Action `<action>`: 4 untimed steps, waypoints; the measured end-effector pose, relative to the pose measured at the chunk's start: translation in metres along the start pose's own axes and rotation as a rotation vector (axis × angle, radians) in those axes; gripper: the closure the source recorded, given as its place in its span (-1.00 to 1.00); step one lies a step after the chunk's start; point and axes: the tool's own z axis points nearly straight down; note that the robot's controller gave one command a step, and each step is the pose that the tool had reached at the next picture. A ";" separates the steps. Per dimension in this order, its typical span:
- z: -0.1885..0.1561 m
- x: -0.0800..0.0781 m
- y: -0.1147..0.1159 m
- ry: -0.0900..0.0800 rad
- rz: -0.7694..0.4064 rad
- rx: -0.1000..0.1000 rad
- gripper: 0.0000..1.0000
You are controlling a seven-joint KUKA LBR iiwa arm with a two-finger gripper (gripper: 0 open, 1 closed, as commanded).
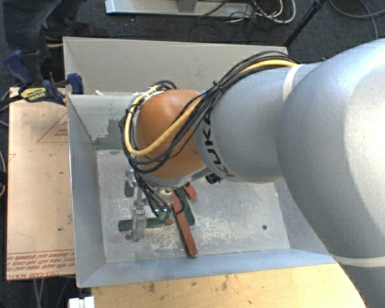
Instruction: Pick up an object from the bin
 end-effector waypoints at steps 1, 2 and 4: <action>-0.004 -0.002 -0.001 -0.007 0.004 -0.001 -1.00; 0.048 0.009 -0.029 -0.010 0.069 -0.003 -1.00; 0.015 0.013 -0.026 -0.011 0.059 -0.003 -1.00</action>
Offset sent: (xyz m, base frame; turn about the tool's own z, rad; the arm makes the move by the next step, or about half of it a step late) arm -0.0121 -0.0347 -0.0573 0.0834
